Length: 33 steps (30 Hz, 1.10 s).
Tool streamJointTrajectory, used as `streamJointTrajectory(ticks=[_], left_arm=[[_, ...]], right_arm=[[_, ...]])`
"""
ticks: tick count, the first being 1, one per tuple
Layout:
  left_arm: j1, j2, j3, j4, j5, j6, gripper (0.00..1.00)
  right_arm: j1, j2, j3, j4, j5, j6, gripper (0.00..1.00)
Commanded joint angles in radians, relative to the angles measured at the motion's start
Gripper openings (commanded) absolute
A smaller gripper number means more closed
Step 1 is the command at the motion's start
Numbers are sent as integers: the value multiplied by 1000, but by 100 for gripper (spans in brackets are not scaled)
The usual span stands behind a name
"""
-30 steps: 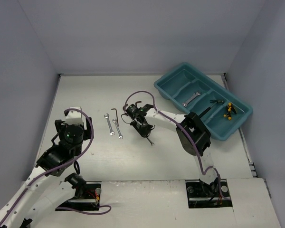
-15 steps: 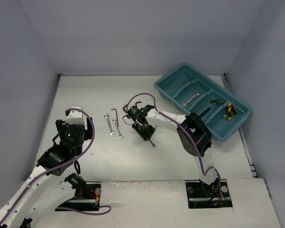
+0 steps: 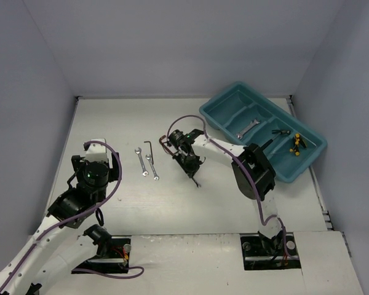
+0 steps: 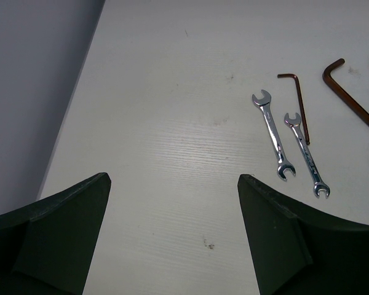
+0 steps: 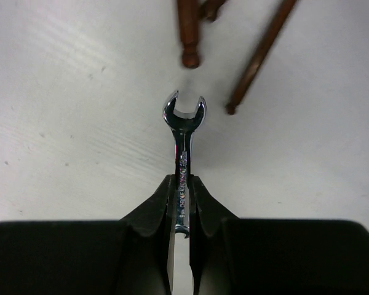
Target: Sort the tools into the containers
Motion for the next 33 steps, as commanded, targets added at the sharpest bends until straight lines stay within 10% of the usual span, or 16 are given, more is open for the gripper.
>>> streamJointTrajectory(ticks=[1,13,22,33], left_arm=[[7,3,31,35,-24,14,81],[9,7,32,33,-17,15,81],[9,22,32,33,1,16,81],[9,175,86,-1,137,-132,81]], right_arm=[[-121,-159,139,-26,30,45,0],[-586,-107,339,47,82,263,0],[-716,116,507,66,80,363,0],[-700,68,534,75,115,275,33]])
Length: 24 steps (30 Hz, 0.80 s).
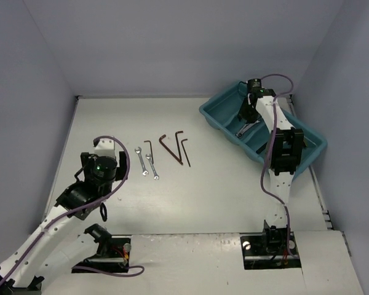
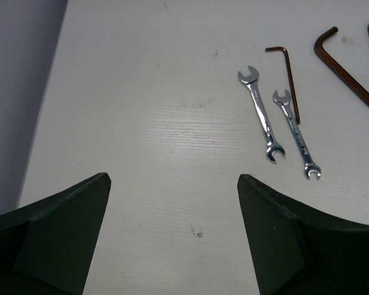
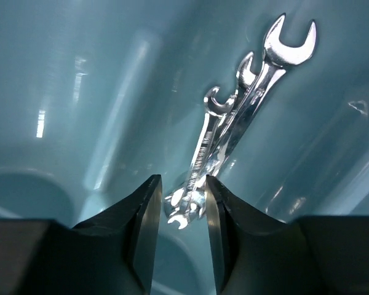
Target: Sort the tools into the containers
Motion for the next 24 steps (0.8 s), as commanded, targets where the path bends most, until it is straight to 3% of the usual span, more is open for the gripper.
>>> streamJointTrajectory(ticks=[1,5,10,14,24], left_arm=[[8,111,87,14,84,-115,81],[27,308,154,21,129,-196,79],[157,557,289,13,308,-275,73],[224,736,391,-4,369,-305,65],[249,1050,591,-60,477,-337,55]], right_arm=[[22,-157,47,16,62,-72,34],[62,-277,-15,16,106,-148,36],[139,-459,-162,32,165,-222,37],[181,-567,-288,55,145,-245,39],[191,-749,-523,93,99,-256,41]])
